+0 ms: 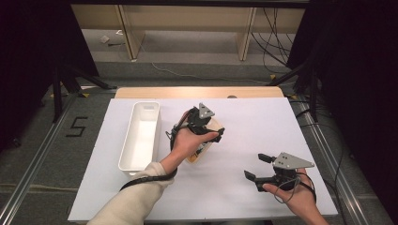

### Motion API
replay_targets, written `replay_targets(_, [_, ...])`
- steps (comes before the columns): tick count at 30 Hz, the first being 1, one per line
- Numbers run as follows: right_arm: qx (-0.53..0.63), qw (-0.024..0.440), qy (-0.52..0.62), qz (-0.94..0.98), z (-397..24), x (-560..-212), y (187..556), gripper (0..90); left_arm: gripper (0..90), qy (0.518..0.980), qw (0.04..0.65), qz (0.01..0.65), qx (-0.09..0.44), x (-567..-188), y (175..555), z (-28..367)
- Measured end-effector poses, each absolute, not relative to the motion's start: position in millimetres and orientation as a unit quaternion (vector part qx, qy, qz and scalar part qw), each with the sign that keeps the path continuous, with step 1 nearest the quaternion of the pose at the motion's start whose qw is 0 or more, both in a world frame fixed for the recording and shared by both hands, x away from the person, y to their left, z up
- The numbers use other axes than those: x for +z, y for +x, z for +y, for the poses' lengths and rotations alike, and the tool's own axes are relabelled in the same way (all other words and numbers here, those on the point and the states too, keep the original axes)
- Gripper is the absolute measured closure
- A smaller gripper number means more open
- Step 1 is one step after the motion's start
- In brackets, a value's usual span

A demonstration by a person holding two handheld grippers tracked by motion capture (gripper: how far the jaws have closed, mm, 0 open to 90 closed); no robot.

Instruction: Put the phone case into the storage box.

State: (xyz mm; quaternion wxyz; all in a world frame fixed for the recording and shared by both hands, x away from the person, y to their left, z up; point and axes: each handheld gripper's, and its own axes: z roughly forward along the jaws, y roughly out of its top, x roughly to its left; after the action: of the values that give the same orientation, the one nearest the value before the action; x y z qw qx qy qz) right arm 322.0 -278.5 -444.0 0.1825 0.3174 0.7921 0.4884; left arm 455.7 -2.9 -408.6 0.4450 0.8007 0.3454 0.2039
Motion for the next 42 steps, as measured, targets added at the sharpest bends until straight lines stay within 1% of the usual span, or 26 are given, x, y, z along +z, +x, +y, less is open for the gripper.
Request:
replay_targets(7, [0.49, 0.186, 0.317, 0.79, -278, -444, 322, 17.9, 11.2, 0.793, 0.448, 0.349, 0.221, -401, 453, 1])
replay_targets(20, [0.485, 0.201, 0.318, 0.789, -278, -444, 322, 16.6, 11.2, 0.783, 0.456, 0.352, 0.237, -386, 452, 5])
replay_targets(42, [0.487, 0.203, 0.321, 0.787, -280, -444, 323, 16.6, 11.1, 0.764, 0.464, 0.369, 0.255, -370, 459, 13])
